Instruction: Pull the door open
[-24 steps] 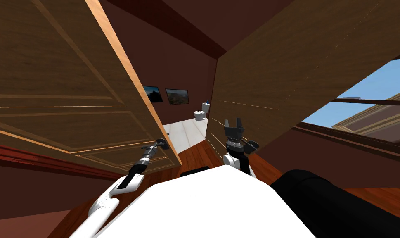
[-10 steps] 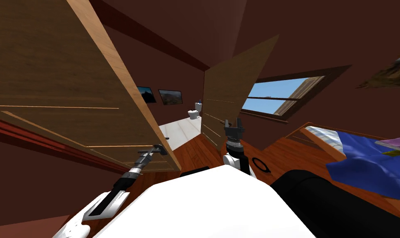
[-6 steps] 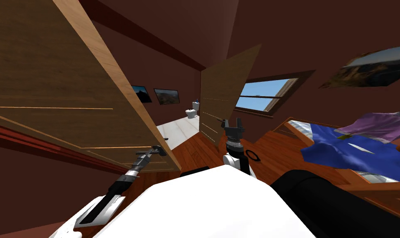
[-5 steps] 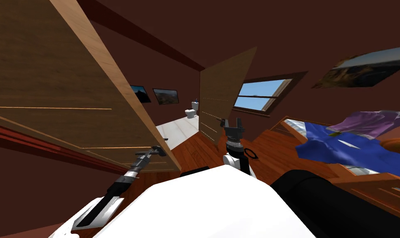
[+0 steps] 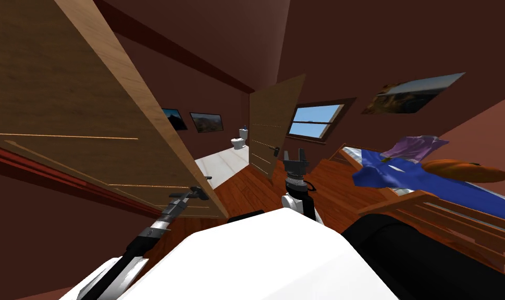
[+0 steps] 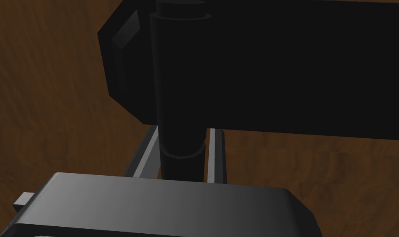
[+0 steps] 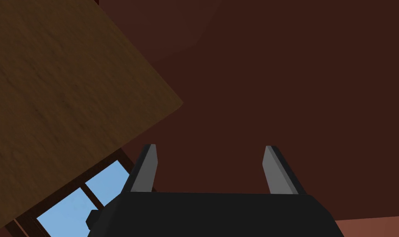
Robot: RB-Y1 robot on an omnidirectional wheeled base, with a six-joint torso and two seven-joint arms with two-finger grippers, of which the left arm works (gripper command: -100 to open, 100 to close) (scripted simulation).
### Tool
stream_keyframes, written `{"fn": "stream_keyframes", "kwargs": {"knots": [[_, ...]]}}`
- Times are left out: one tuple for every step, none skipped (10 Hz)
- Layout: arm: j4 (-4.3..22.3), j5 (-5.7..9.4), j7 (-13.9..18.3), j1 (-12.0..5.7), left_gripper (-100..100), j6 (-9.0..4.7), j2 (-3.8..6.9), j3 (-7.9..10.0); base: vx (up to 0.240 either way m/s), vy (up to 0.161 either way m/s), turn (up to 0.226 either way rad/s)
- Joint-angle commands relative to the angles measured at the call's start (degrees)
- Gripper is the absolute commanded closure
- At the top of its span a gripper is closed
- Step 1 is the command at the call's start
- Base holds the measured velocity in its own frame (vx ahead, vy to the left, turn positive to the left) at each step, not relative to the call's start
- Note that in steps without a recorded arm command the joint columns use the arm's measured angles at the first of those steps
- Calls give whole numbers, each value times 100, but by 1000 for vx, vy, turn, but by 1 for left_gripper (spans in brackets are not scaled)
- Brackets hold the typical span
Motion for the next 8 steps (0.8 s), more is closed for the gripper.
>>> {"fn": "stream_keyframes", "kwargs": {"knots": [[43, 3, 20, 17, 100, -85, 33, -11, -136, 47, -135], [72, 5, 34, 28, 100, -144, 56, -18, -190, 95, -177], [105, 7, 50, 41, 100, -212, 82, -26, -204, 103, -164], [142, 9, 68, 56, 100, -285, 111, -36, -203, 95, -166], [161, 11, 77, 63, 100, -324, 126, -40, -158, 87, -107], [199, 13, 95, 79, 100, -401, 156, -50, -157, 96, -131], [237, 15, 112, 93, 100, -476, 185, -59, -206, 110, -173], [271, 18, 129, 107, 100, -545, 212, -68, -225, 105, -172]]}}
